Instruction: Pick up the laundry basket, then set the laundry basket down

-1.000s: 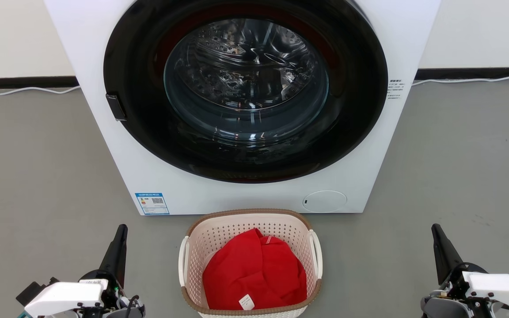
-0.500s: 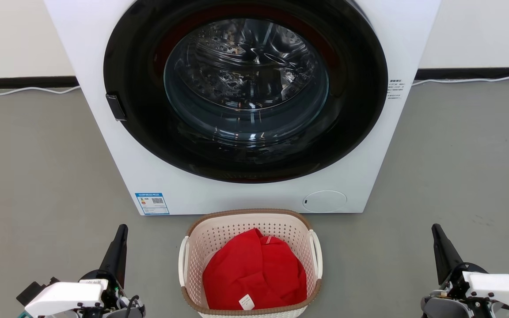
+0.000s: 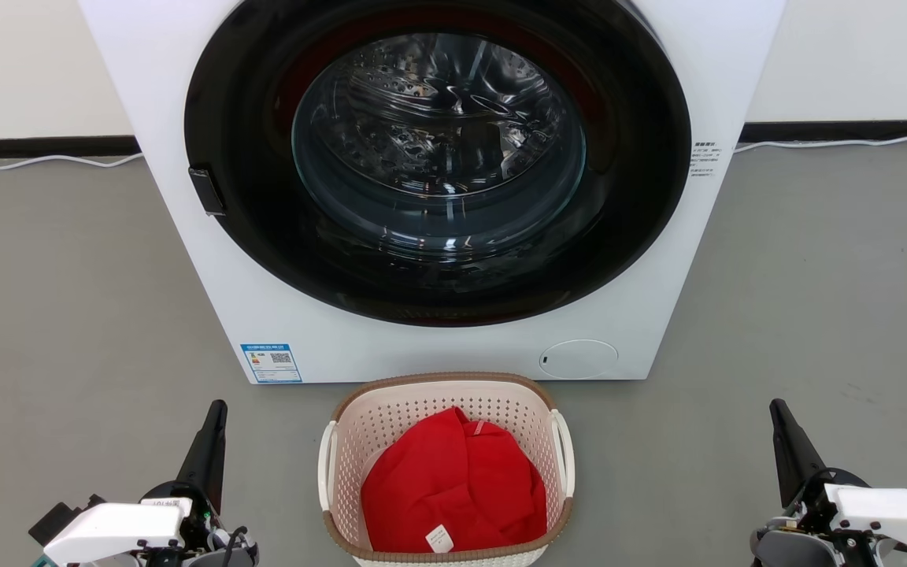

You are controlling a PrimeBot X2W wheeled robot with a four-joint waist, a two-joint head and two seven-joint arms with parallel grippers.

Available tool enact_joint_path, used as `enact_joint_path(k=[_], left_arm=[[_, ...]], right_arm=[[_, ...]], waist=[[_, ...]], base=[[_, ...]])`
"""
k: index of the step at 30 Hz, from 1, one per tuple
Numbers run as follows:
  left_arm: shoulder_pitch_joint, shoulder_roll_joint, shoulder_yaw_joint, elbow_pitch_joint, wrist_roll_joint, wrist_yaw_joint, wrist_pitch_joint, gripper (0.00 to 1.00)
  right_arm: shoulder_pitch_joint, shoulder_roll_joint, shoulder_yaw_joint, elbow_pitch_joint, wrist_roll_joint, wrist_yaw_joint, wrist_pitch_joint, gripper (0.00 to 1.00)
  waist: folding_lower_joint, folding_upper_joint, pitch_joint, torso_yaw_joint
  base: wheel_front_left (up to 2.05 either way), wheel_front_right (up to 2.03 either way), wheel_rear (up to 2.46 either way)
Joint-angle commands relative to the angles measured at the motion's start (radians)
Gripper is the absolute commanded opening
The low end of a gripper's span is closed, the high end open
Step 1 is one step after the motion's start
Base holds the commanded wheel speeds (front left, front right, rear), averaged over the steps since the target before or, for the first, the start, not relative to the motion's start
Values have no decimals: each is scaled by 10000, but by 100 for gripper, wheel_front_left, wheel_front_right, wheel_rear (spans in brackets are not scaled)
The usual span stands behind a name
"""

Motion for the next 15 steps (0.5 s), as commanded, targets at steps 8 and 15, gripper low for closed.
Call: enact_joint_path(k=[8,15], left_arm=[[-526,110,314,-213,58,-71,65,0],[-526,106,321,-213,63,-71,70,0]], right_arm=[[-578,-51,199,-295,-49,73,134,0],[-579,-44,189,-294,-57,73,142,0]], waist=[[0,0,0,0],[0,0,0,0]], base=[[0,0,0],[0,0,0]])
